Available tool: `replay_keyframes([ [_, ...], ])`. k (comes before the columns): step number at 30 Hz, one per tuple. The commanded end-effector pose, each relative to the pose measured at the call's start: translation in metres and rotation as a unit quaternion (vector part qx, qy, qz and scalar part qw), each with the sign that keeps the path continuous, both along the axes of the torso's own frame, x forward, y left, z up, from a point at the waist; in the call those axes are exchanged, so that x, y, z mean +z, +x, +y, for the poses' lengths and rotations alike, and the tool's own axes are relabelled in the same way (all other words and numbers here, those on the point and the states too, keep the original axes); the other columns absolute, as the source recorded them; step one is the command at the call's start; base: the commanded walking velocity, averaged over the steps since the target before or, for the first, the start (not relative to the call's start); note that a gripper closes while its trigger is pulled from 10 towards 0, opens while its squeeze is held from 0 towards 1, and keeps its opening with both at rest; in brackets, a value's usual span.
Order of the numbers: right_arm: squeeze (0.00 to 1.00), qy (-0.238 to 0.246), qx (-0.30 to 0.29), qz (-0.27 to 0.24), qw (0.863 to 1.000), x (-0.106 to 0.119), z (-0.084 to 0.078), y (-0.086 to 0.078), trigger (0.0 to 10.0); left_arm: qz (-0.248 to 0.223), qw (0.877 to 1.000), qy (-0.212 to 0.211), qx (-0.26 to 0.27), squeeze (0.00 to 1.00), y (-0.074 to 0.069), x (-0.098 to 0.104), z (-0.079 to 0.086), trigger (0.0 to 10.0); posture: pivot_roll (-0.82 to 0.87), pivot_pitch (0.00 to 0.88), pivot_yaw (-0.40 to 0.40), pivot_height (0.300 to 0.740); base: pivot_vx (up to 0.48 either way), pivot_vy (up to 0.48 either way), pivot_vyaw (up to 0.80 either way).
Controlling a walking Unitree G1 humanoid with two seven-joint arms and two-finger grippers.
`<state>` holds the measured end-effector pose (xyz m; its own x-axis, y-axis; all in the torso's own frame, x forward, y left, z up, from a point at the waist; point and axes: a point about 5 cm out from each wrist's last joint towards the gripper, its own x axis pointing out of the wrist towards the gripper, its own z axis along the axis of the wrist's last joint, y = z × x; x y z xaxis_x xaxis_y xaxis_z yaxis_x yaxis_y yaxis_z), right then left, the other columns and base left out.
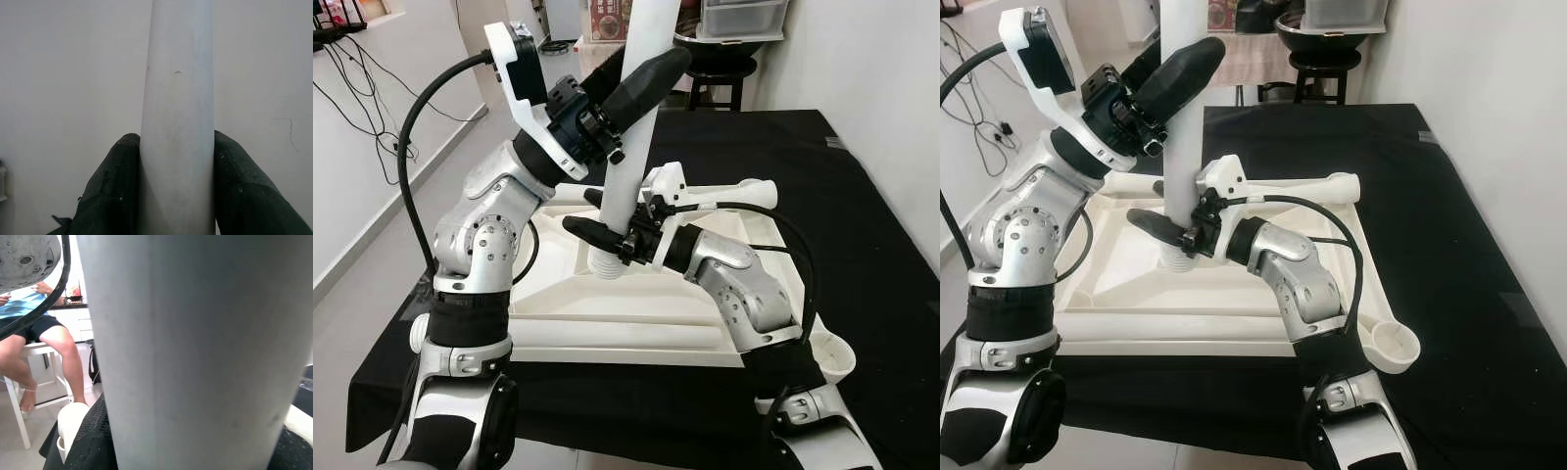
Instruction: Building children table
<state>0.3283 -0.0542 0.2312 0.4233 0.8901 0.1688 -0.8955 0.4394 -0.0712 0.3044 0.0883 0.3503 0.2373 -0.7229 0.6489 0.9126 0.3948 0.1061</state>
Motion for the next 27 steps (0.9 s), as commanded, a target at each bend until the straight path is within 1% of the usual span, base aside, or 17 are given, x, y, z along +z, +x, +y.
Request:
replay_keyframes([
  [1, 0.00, 0.022, 0.013, -0.014, 1.000, 0.012, 0.010, -0.001, 0.0, 0.013, 0.994, -0.014, -0.106, 0.00, -0.013, -0.004, -0.029, 0.0, 0.02, 0.025, 0.043, 0.740, 0.000, 0.000, 0.00],
  [8, 0.00, 0.021, 0.020, -0.019, 0.999, 0.013, 0.009, -0.001, 0.0, 0.018, 0.994, -0.013, -0.108, 0.00, -0.014, -0.007, -0.031, 0.0, 0.01, 0.021, 0.039, 0.740, 0.000, 0.000, 0.00],
  [11, 0.00, 0.016, 0.022, -0.022, 0.999, 0.012, 0.007, -0.002, 0.0, 0.010, 0.995, -0.003, -0.095, 0.00, -0.014, -0.011, -0.032, 0.0, 0.01, 0.024, 0.034, 0.740, 0.000, 0.000, 0.00],
  [12, 0.00, 0.015, 0.018, -0.021, 1.000, 0.012, 0.006, -0.001, 0.0, 0.014, 0.997, -0.001, -0.081, 0.07, -0.013, -0.012, -0.032, 4.9, 0.00, 0.026, 0.031, 0.740, 0.000, 0.000, 0.00],
  [14, 0.00, 0.014, 0.016, -0.021, 1.000, 0.012, 0.005, 0.000, 0.0, 0.017, 0.997, 0.000, -0.071, 0.07, -0.011, -0.014, -0.032, 4.9, 0.00, 0.026, 0.031, 0.740, 0.000, 0.000, 0.00],
  [15, 0.00, 0.013, 0.007, -0.020, 1.000, 0.012, 0.002, 0.002, 0.0, 0.022, 0.997, -0.004, -0.068, 1.00, -0.011, -0.014, -0.030, 10.0, 0.00, 0.027, 0.032, 0.740, 0.000, 0.000, 0.00],
  [18, 0.00, 0.013, 0.000, -0.020, 1.000, 0.013, -0.001, 0.003, 0.0, 0.027, 0.998, -0.011, -0.061, 1.00, -0.010, -0.014, -0.027, 10.0, -0.01, 0.031, 0.034, 0.740, 0.000, 0.000, 0.00],
  [20, 0.00, 0.015, -0.020, -0.018, 1.000, 0.014, -0.009, 0.006, 0.0, 0.036, 0.998, -0.030, -0.047, 1.00, -0.006, -0.011, -0.013, 10.0, -0.01, 0.033, 0.036, 0.740, 0.000, 0.000, 0.00],
  [21, 0.00, 0.015, -0.020, -0.018, 1.000, 0.014, -0.009, 0.006, 0.0, 0.036, 0.998, -0.030, -0.047, 1.00, -0.006, -0.011, -0.013, 10.0, -0.01, 0.033, 0.036, 0.740, 0.000, 0.000, 0.00],
  [22, 0.00, 0.016, -0.028, -0.018, 0.999, 0.014, -0.013, 0.008, 0.0, 0.036, 0.998, -0.036, -0.038, 1.00, -0.005, -0.009, -0.006, 10.0, -0.01, 0.033, 0.036, 0.740, 0.000, 0.000, 0.00],
  [23, 0.00, 0.016, -0.028, -0.018, 0.999, 0.014, -0.013, 0.008, 0.0, 0.036, 0.998, -0.036, -0.038, 1.00, -0.005, -0.009, -0.006, 10.0, -0.01, 0.033, 0.036, 0.740, 0.000, 0.000, 0.00],
  [25, 0.00, 0.024, -0.051, -0.015, 0.998, 0.016, -0.023, 0.012, 0.0, 0.030, 0.998, -0.049, -0.006, 1.00, -0.003, -0.002, 0.016, 10.0, -0.01, 0.036, 0.036, 0.740, 0.000, 0.000, 0.00],
  [27, 0.00, 0.024, -0.051, -0.015, 0.998, 0.016, -0.023, 0.012, 0.0, 0.030, 0.998, -0.049, -0.006, 1.00, -0.003, -0.002, 0.016, 10.0, -0.01, 0.036, 0.036, 0.740, 0.000, 0.000, 0.00],
])
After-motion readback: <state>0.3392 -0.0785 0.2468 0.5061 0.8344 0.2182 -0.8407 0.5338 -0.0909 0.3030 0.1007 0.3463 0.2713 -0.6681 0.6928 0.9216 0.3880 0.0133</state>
